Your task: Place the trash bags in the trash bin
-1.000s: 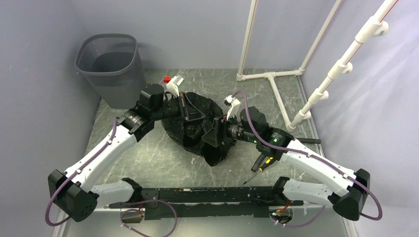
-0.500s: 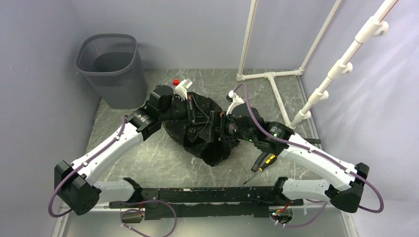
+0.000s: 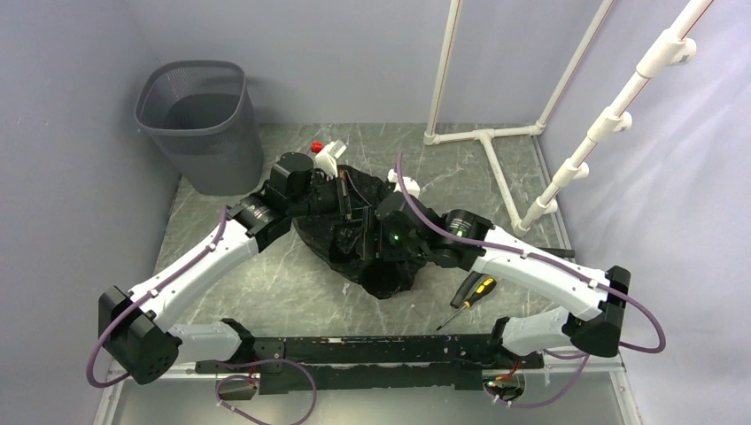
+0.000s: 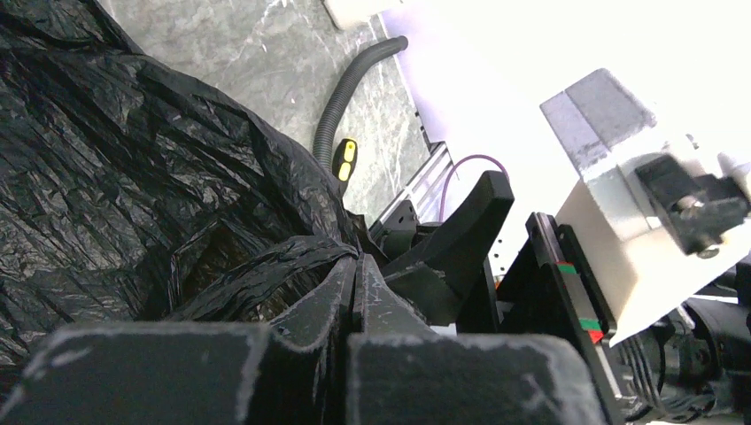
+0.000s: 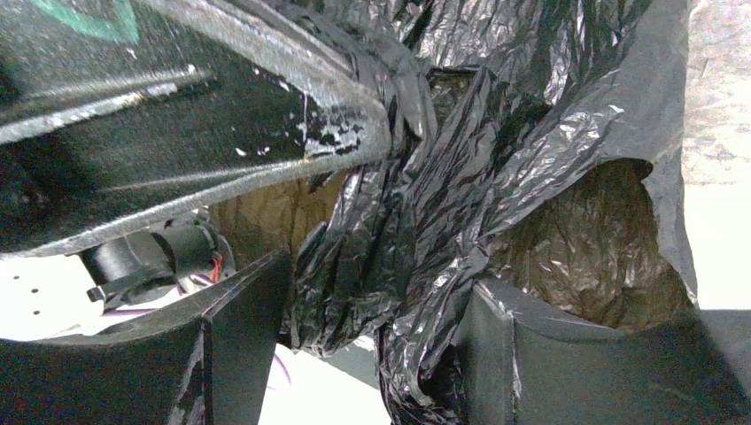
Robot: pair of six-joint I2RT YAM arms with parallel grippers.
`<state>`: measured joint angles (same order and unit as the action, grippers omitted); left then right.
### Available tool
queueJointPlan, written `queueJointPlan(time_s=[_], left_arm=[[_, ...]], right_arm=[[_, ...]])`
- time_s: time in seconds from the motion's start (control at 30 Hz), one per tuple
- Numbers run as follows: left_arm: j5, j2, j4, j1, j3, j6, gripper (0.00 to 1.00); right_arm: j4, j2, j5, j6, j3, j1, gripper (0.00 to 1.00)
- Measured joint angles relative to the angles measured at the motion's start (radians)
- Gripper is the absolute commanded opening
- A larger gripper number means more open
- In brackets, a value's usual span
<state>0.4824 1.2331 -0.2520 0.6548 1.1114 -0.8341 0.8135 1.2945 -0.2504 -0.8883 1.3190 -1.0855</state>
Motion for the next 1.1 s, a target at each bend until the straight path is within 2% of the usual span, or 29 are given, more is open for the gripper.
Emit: queueJointPlan(time_s=[0.17, 0.27, 0.37, 0.47, 0.57, 0.6, 0.63, 0.7, 0.73, 0.8, 0.87, 0.97, 1.1], left_arm=[[-0.018, -0.013, -0.001, 0.001, 0.000, 0.000, 0.02], [-0.028, -0.025, -0.001, 0.001, 0.000, 0.001, 0.03], [-0.032, -0.029, -0.001, 0.001, 0.000, 0.001, 0.02], [-0.032, -0.029, -0.001, 0.001, 0.000, 0.001, 0.02], [-0.032, -0.030, -0.008, 0.001, 0.000, 0.007, 0.03], [-0.032, -0.032, -0.016, 0.001, 0.000, 0.012, 0.06], [-0.032, -0.032, -0.026, 0.001, 0.002, 0.020, 0.15], [-0.030, -0.033, -0.048, 0.001, 0.013, 0.038, 0.47], [-0.026, -0.033, -0.060, 0.001, 0.022, 0.050, 0.59], [-0.021, -0.033, -0.083, 0.001, 0.042, 0.077, 0.75], [-0.018, -0.034, -0.108, 0.001, 0.063, 0.101, 0.91], [-0.039, -0.058, -0.165, 0.001, 0.086, 0.156, 0.93], [-0.105, -0.106, -0.277, 0.001, 0.143, 0.257, 0.93]], right_arm=[[0.057, 0.017, -0.030, -0.014, 0.021, -0.019, 0.68], [0.077, 0.017, -0.036, -0.021, 0.019, -0.020, 0.55], [0.048, -0.008, -0.031, -0.039, -0.026, -0.019, 0.52], [0.003, -0.070, -0.030, -0.065, -0.112, -0.019, 0.42], [-0.074, -0.148, -0.051, -0.108, -0.203, -0.018, 0.39], [-0.096, -0.172, -0.061, -0.119, -0.227, -0.016, 0.32], [-0.117, -0.191, -0.068, -0.129, -0.246, -0.013, 0.25], [-0.163, -0.219, -0.077, -0.137, -0.274, -0.005, 0.12], [-0.190, -0.231, -0.077, -0.137, -0.287, 0.001, 0.08], [-0.229, -0.248, -0.078, -0.137, -0.306, 0.014, 0.02], [-0.250, -0.264, -0.084, -0.137, -0.317, 0.033, 0.00], [-0.249, -0.290, -0.091, -0.132, -0.319, 0.088, 0.00], [-0.236, -0.331, -0.095, -0.063, -0.314, 0.237, 0.00]])
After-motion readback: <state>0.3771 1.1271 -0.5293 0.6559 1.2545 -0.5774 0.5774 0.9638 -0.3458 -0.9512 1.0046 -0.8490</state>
